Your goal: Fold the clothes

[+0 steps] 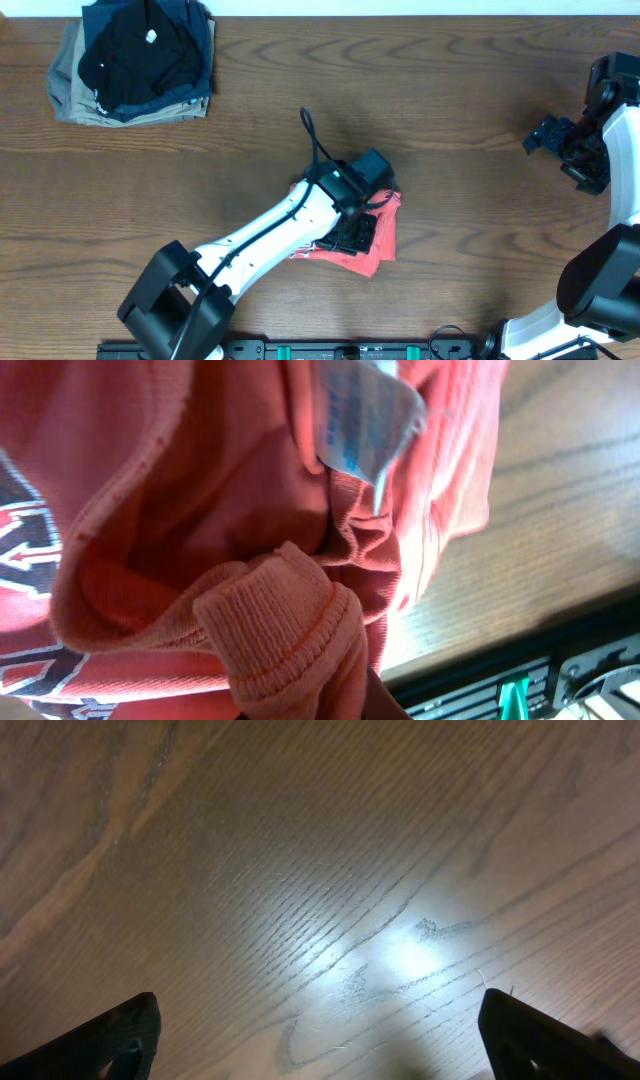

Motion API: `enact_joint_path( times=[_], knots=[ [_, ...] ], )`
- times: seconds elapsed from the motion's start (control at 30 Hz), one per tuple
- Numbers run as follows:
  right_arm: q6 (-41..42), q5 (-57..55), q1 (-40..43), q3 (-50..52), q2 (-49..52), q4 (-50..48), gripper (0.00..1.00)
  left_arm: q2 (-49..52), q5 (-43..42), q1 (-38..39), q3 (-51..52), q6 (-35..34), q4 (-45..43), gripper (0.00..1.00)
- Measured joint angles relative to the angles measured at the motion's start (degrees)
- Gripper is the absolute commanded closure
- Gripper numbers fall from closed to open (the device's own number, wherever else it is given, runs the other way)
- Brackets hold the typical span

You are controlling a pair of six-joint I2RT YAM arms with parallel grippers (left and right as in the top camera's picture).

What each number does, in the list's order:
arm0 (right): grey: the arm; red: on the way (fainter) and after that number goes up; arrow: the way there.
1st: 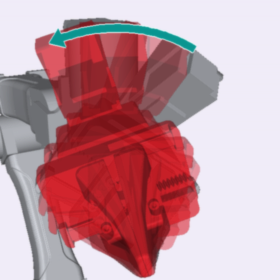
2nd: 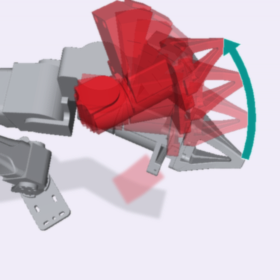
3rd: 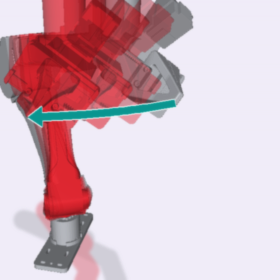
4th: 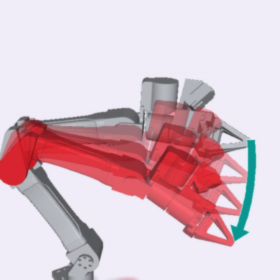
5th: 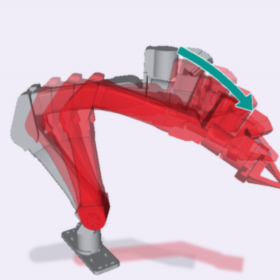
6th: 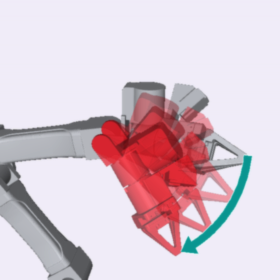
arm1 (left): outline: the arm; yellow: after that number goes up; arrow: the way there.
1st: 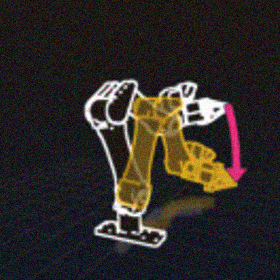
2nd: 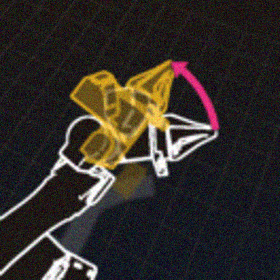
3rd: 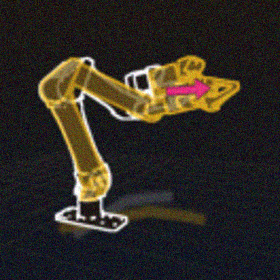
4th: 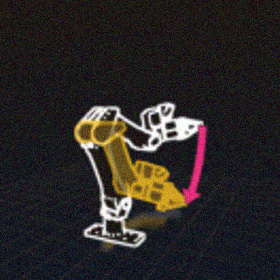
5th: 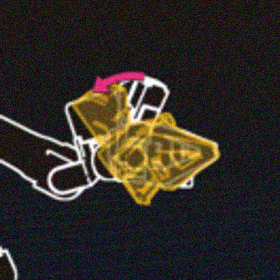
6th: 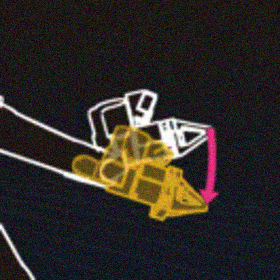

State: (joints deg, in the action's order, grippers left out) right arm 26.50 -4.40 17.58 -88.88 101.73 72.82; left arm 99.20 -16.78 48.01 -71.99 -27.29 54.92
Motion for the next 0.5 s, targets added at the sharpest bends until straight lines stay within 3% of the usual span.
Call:
enact_joint_path(
  times=[0.03, 0.1, 0.13, 0.5],
  knots=[
    [0.0, 0.0, 0.0, 0.0, 0.0, 0.0, 0.01, 0.0, 0.0, 0.7, 0.0, -0.2, -0.1, 0.84],
    [0.0, 0.0, 0.0, 0.0, 0.0, 0.0, 0.01, 0.0, 0.0, 1.9, 0.0, -0.7, -0.1, 0.66],
    [0.0, 0.0, 0.0, 0.0, 0.0, 0.0, 0.01, 0.0, -0.1, 2.5, 0.0, -1.1, -0.2, 0.62],
    [0.0, 0.0, 0.0, 0.0, 0.0, 0.0, 0.01, 0.0, -2.0, 5.1, 0.0, -2.4, -0.1, 0.63]
  ],
)
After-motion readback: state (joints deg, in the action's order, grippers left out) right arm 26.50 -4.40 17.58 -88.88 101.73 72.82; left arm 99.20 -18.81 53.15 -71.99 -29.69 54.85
